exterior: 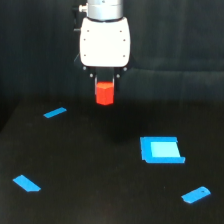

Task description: Pick up the red object from the table

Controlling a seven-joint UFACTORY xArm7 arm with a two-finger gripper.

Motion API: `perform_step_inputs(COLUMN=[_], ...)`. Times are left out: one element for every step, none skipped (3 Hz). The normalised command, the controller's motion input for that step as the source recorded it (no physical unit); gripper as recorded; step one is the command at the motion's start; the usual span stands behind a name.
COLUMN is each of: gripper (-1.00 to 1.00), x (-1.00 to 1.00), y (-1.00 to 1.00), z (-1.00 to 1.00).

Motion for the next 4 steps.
perform_step_inputs(gripper=[-1.00,-0.96,-0.95,-0.97], x=[-0.05,-0.06,-0.14,-0.06], y=[0.05,0.02,-0.08,0.02], z=[-0.04,-0.01,-0.04,-0.05])
